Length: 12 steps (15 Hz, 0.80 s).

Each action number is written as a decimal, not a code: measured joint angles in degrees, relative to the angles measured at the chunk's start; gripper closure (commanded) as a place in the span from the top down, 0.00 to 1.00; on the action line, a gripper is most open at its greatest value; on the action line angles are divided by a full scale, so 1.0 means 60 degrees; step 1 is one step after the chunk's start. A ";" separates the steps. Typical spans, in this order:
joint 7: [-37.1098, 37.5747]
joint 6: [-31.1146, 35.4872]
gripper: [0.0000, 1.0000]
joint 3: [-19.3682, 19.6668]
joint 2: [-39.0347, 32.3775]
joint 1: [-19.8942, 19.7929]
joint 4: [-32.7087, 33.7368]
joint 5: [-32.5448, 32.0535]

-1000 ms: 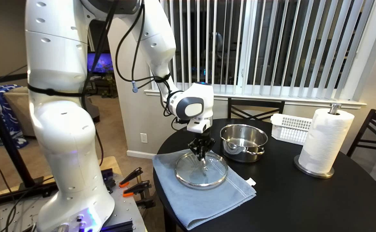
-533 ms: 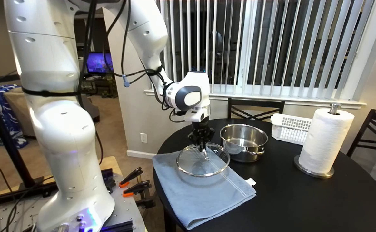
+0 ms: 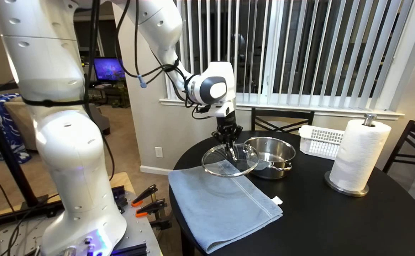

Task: Put the glass lid on the silver pot

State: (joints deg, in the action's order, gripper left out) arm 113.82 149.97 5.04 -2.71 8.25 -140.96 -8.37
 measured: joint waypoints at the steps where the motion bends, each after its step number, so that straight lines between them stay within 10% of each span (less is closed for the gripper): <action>1: 0.0074 -0.0247 0.07 -0.0064 -0.0020 -0.0010 0.0287 -0.0002; 12: 0.0477 -0.2188 0.07 -0.0376 -0.1366 -0.0211 0.3589 0.0074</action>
State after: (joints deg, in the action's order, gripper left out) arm 116.69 136.84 2.78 -10.90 6.99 -119.42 -7.93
